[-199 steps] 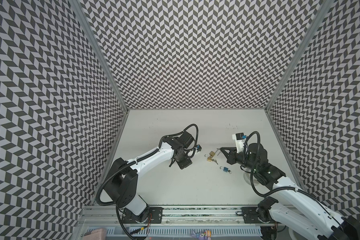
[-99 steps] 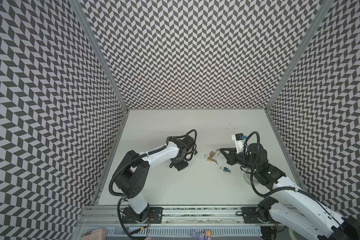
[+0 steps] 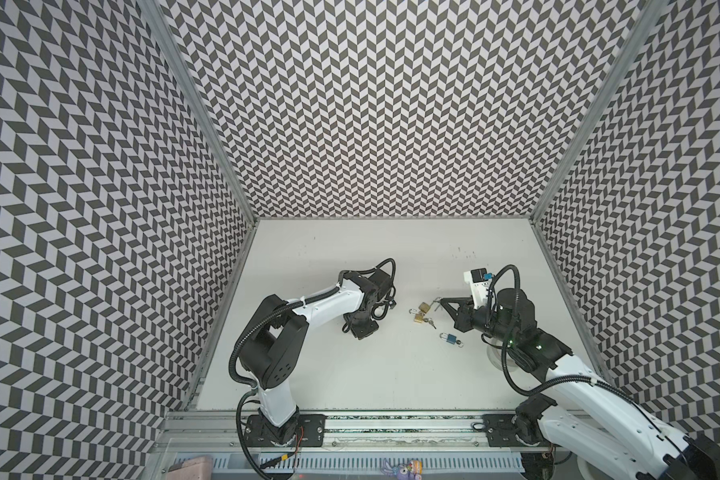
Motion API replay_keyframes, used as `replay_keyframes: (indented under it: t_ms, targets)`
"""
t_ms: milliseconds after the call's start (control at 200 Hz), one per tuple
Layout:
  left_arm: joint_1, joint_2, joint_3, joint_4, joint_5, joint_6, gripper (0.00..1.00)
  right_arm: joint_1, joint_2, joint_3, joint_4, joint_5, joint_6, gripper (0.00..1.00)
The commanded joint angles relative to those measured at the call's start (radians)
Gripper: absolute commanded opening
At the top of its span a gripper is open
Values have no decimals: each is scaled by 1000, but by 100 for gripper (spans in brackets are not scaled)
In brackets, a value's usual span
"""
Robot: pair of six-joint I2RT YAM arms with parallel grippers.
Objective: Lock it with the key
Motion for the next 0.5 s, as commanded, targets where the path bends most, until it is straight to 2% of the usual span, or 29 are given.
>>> replay_keyframes:
  t_ms: [0,170,280,370,496]
  targets:
    - [2,-6,26,-26,-16,4,30,-4,-19,-10,38,5,10,0]
    - [9,-31,22,-21,-41,-3,31,-4,-7,-10,47,-6,14,0]
    - [61,-34,27,-12,-120,-35,31,-5,2,-5,50,-20,12,0]
    - [102,-41,72,-3,-123,-52,28,-5,6,-2,49,-27,9,0]
    - [106,-72,80,51,-144,-66,27,-4,12,-4,48,-28,8,0]
